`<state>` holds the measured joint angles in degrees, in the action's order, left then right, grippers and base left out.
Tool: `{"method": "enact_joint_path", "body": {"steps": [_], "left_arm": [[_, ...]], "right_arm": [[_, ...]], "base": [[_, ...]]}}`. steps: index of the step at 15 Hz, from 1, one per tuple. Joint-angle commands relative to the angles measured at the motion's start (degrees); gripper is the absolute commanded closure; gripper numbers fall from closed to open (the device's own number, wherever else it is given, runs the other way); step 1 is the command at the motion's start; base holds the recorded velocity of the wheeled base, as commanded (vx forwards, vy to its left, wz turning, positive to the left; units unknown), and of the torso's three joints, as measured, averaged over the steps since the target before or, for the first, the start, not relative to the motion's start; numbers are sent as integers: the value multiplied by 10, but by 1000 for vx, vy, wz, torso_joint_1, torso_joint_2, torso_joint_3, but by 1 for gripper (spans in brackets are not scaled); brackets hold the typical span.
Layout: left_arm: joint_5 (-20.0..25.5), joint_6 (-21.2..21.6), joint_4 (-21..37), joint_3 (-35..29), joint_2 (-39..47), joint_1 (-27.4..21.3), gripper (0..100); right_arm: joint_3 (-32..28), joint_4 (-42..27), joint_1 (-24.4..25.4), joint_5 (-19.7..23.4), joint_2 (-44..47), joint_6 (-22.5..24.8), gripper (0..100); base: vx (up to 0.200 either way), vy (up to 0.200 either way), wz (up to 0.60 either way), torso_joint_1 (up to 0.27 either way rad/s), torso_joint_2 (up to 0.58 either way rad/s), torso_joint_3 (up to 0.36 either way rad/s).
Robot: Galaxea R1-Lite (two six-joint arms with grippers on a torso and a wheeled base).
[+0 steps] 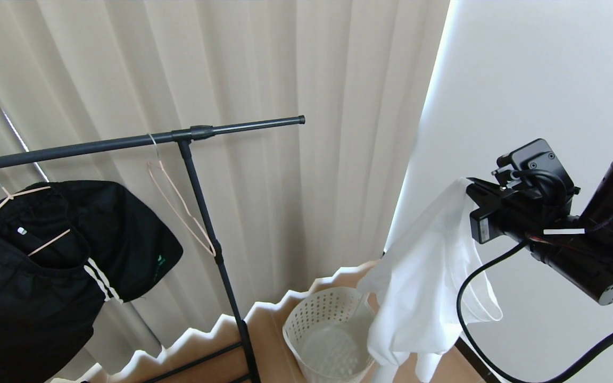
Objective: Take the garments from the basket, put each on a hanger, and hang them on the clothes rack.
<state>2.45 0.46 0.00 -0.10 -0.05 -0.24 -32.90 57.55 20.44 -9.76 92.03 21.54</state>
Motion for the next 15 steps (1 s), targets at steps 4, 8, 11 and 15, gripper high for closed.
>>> {"method": "enact_joint_path", "body": {"steps": [4,8,11,15], "left_arm": [[1,2,0,0,0,0,0],[1,3,-1,0,0,0,0],[0,2,-1,0,0,0,0],[0,1,-2,0,0,0,0]], "right_arm": [[6,0,0,1,-2,11,100],[7,0,0,2,3,15,100],[7,0,0,2,4,15,100],[6,1,0,1,10,15,100]], "base": [[0,0,0,68,-149,-73],[0,0,600,6,0,-2],[0,0,600,15,-4,-4],[-50,0,300,3,1,1]]}}
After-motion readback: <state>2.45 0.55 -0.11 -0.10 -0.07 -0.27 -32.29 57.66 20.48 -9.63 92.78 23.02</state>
